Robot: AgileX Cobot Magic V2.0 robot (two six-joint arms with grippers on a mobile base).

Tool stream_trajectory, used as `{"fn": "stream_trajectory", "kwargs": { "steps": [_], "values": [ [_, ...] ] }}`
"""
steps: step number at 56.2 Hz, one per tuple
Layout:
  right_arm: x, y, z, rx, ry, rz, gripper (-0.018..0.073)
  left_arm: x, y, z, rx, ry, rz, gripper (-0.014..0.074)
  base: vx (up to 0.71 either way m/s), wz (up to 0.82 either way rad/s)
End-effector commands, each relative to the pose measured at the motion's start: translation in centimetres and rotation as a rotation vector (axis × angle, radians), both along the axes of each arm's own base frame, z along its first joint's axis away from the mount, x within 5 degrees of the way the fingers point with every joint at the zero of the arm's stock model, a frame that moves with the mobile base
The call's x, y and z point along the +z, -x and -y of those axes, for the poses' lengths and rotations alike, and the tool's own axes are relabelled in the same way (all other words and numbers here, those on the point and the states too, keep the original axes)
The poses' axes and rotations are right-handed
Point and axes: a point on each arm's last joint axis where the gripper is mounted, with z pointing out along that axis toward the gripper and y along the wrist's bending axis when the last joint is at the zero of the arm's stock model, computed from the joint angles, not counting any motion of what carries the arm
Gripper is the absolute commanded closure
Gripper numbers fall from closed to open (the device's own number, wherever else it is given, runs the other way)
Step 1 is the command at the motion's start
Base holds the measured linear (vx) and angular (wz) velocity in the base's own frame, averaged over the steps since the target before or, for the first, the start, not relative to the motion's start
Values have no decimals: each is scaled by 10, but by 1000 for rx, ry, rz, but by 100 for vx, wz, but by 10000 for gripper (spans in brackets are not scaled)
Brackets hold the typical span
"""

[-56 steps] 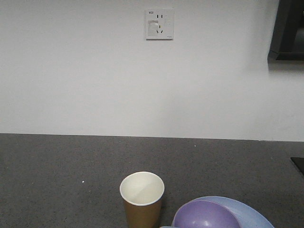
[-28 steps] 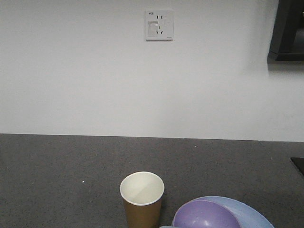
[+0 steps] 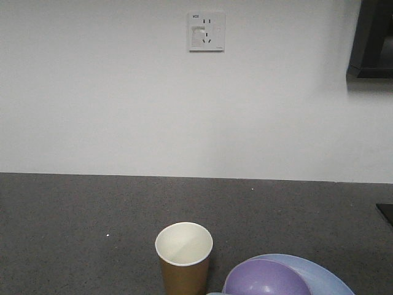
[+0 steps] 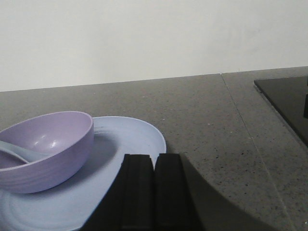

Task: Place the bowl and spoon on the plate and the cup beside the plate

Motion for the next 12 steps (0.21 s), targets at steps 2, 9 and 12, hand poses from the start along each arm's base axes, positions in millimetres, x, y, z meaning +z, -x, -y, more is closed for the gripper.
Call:
{"fn": "stream_trajectory", "kwargs": {
  "steps": [2, 9, 12],
  "values": [
    [6, 0, 0, 1, 3, 81, 568, 16, 2, 0, -6, 28, 116, 600, 0, 0],
    [6, 0, 0, 1, 3, 81, 568, 16, 2, 0, -6, 28, 116, 600, 0, 0],
    [6, 0, 0, 1, 3, 81, 568, 16, 2, 0, -6, 28, 116, 600, 0, 0]
  ]
}}
